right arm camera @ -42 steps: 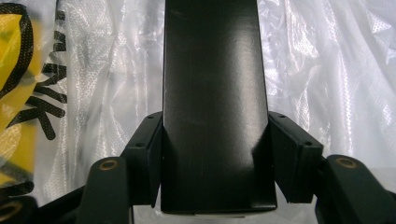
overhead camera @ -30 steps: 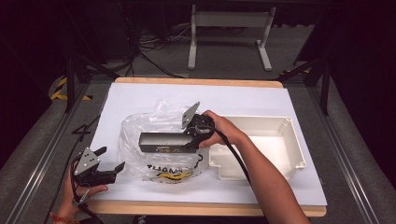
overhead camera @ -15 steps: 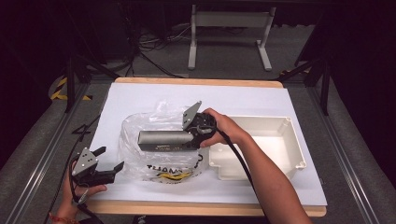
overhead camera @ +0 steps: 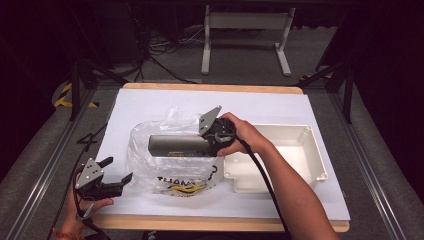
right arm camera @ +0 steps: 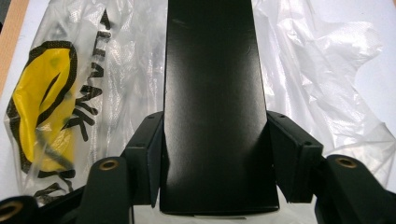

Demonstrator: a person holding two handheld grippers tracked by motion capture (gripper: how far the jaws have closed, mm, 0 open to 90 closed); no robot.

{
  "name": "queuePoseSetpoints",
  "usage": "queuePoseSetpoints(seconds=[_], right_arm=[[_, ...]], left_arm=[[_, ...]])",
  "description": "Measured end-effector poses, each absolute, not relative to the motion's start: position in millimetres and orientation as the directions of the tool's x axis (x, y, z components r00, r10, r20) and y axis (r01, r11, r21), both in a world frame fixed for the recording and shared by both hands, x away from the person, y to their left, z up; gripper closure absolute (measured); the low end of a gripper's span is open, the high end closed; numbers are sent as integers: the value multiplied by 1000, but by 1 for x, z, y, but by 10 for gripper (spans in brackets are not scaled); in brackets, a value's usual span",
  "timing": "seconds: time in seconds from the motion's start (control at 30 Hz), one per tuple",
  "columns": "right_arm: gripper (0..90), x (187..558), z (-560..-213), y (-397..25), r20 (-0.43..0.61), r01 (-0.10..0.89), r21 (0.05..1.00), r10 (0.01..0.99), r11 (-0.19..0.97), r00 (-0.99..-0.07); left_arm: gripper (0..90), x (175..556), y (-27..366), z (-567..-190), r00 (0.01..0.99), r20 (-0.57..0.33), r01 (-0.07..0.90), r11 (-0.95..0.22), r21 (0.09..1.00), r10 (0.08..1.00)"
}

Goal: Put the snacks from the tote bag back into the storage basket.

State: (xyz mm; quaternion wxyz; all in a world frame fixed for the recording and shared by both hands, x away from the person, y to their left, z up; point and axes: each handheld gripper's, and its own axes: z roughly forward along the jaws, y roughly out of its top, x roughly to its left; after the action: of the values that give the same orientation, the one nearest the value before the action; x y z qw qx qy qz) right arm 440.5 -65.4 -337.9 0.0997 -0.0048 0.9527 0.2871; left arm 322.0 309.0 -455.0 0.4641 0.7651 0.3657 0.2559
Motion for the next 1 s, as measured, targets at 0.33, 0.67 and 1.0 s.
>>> queuePoseSetpoints(seconds=[0.33, 0.67, 1.0], right_arm=[[432, 437, -320, -83, -207, -72, 559, 55, 826, -977], [432, 435, -309, -101, -216, -72, 569, 64, 819, -974], [432, 431, -305, -117, -218, -71, 568, 66, 820, -974]], left_arm=[[122, 322, 309, -455, 599, 51, 326, -302, 896, 799], [122, 323, 309, -456, 599, 53, 328, -306, 894, 799], [122, 322, 309, -456, 600, 54, 327, -306, 894, 798]])
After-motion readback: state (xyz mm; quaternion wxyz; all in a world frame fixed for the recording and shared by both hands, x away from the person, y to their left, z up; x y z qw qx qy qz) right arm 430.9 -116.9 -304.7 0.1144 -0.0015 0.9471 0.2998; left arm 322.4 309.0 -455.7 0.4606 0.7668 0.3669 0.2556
